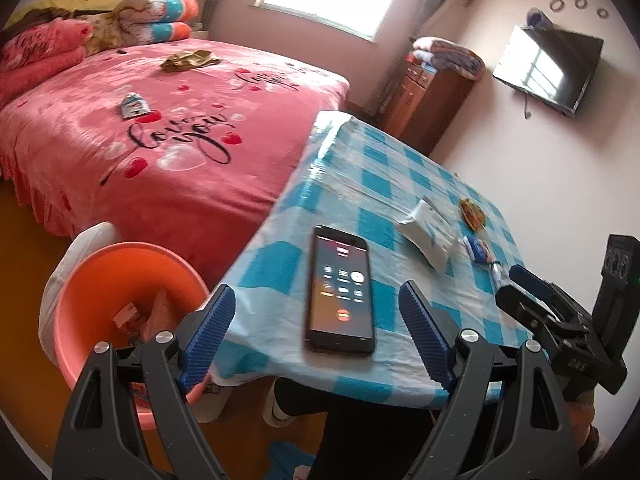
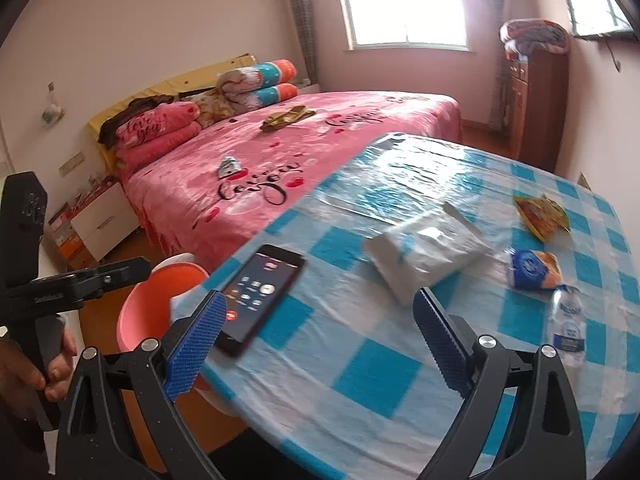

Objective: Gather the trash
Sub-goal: 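Move both open tools back over the table, then grasp the second white feather-print wet-wipe packet with the left tool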

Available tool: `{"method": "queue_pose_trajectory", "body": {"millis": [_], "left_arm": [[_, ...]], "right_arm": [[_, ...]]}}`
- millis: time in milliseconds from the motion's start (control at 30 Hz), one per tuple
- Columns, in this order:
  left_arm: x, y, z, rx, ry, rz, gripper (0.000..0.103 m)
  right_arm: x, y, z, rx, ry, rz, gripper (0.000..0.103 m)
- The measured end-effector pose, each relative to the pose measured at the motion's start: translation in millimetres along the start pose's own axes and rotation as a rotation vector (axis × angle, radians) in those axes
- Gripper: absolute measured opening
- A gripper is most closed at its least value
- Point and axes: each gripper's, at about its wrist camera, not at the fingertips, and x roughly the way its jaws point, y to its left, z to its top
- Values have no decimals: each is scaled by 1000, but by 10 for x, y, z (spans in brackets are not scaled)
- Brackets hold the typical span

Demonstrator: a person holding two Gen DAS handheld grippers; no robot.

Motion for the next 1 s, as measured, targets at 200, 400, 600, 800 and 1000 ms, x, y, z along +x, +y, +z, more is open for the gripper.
{"method": "queue_pose_trajectory", "body": {"millis": [200, 400, 600, 800, 1000], "left_arm": [[135, -347, 21, 81, 35, -39, 84], [345, -743, 40, 189, 75, -88, 84], [647, -1116, 80, 293, 136, -131, 84], [1034, -1395, 153, 397, 207, -130, 84], [1426, -1606, 294, 472, 248, -129, 84]], "right_arm": [[-35, -421, -47, 73, -2, -42, 93], [-75, -935, -87, 168, -5, -106, 93], [-105, -1397, -59, 241, 0, -167, 93], [26, -1720, 35, 274, 57, -206, 93], [248, -1900, 153, 281, 111, -191, 93]]}}
